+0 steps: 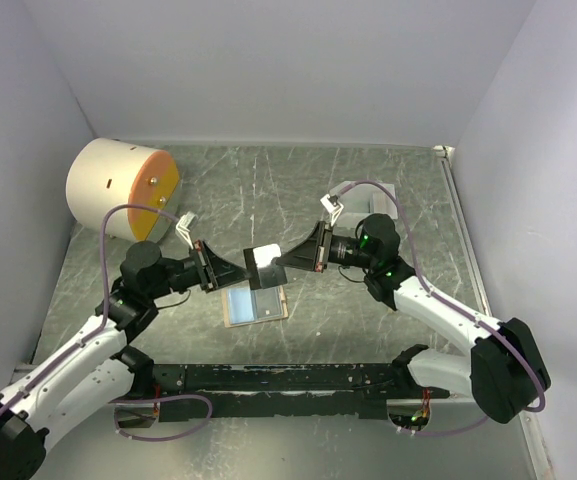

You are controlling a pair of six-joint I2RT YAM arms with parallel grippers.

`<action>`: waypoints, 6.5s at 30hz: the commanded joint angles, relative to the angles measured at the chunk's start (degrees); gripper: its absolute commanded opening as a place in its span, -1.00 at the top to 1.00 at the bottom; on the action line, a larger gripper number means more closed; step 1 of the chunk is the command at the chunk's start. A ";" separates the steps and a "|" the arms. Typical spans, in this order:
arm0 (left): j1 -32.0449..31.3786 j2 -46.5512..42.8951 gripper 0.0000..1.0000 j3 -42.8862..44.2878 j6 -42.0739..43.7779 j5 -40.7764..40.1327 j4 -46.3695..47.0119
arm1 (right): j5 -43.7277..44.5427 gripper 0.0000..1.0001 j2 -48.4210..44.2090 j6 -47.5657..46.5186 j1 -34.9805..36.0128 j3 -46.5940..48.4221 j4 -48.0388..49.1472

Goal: Put the credit cards into the card holder
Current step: Pick up the credit card from the storage box, then insert the credit card into the card holder.

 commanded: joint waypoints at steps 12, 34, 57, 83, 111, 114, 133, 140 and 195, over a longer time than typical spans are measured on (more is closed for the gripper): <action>-0.20 -2.76 0.86 6.95 13.70 -13.50 -30.31 | 10.29 1.00 -0.15 -12.03 -1.19 4.07 -20.43; 0.78 11.12 0.86 -1.29 14.10 -8.94 -25.15 | 13.22 1.00 15.21 -17.55 -1.08 1.88 -21.70; 6.60 17.89 0.86 -6.12 14.38 -0.29 -12.29 | 15.48 1.00 23.94 -21.86 -0.39 -1.34 -19.95; 6.73 27.23 0.86 -8.44 15.78 2.19 -3.23 | 15.56 1.00 23.47 -21.54 -0.39 -1.64 -20.08; 7.08 29.64 0.86 -7.86 19.01 -8.14 -7.19 | 15.84 1.00 23.16 -21.82 -0.39 -1.73 -20.70; 7.09 29.36 0.86 -8.00 19.31 -8.11 -6.91 | 15.65 1.00 23.24 -21.59 -0.37 -1.65 -20.50; 7.08 33.07 0.86 -8.57 13.85 -2.31 -1.39 | 16.00 1.00 22.23 -20.92 -0.32 -1.61 -20.88; 7.38 31.70 0.87 -7.38 13.98 -1.57 -3.18 | 16.00 1.00 22.20 -20.92 -0.31 -2.18 -20.71; 9.01 37.46 0.86 -15.73 1.38 0.77 18.01 | 16.18 1.00 20.77 -21.01 -0.18 -2.66 -21.10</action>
